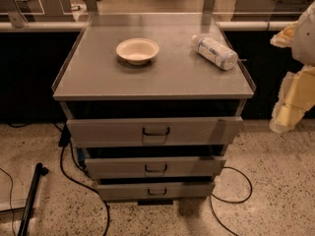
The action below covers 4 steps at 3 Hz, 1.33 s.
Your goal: Open middle drawer
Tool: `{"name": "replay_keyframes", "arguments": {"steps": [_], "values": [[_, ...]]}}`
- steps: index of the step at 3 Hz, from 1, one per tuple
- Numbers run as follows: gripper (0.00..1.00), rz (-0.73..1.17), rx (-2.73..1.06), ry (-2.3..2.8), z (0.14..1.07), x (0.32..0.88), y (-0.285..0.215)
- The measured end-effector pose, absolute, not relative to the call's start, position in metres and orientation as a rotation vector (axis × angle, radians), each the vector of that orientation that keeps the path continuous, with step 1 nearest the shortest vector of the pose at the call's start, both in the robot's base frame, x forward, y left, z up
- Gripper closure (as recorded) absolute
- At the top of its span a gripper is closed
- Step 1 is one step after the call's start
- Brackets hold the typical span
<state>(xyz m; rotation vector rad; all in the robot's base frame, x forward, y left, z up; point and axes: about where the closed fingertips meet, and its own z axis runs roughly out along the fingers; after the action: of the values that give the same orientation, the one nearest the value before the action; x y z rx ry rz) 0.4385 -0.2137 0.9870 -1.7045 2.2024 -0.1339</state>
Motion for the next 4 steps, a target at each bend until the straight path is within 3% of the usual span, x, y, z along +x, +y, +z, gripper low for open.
{"name": "replay_keyframes", "arguments": {"steps": [2, 4], "values": [[0.0, -0.11, -1.731, 2.142, 0.968, 0.423, -0.207], [0.0, 0.033, -1.775, 1.992, 0.885, 0.427, -0.19]]}}
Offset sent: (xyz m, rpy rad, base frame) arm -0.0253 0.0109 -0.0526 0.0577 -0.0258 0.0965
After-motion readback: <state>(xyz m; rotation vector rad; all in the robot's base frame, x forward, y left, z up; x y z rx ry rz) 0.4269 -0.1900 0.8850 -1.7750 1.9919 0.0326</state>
